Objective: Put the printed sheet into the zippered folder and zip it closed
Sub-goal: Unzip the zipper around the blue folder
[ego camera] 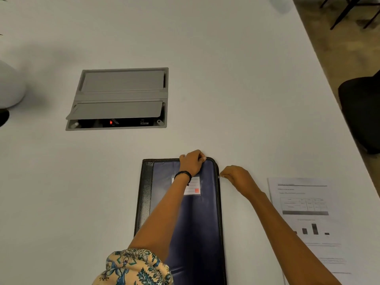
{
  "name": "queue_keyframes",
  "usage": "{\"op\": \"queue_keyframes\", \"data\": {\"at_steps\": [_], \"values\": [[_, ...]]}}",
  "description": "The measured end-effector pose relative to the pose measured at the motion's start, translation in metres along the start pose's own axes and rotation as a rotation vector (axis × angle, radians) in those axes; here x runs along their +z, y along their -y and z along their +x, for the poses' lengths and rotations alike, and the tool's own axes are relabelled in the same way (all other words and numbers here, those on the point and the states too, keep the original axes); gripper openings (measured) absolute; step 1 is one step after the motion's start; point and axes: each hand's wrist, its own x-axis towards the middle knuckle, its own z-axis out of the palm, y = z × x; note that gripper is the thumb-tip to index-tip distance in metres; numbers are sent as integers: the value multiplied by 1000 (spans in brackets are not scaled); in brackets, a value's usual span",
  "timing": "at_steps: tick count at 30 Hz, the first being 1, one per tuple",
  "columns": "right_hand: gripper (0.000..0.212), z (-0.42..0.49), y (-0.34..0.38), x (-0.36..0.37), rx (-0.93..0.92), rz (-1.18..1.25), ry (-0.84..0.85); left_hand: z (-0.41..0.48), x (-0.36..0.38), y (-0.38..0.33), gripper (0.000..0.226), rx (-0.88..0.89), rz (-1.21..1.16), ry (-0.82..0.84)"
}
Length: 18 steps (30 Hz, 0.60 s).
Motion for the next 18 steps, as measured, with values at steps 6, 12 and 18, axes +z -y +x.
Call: {"op": "queue_keyframes", "data": {"at_steps": [6,12,18], "values": [[29,-11,-4,27,-18,26,44,7,-7,10,20,-28,8,-45],[23,-28,-12,47,-53,75,-23,6,-10,12,20,-22,46,-70],[17,-35,-14,56,-184,83,-177,-23,3,-1,40,373,579,83]]}}
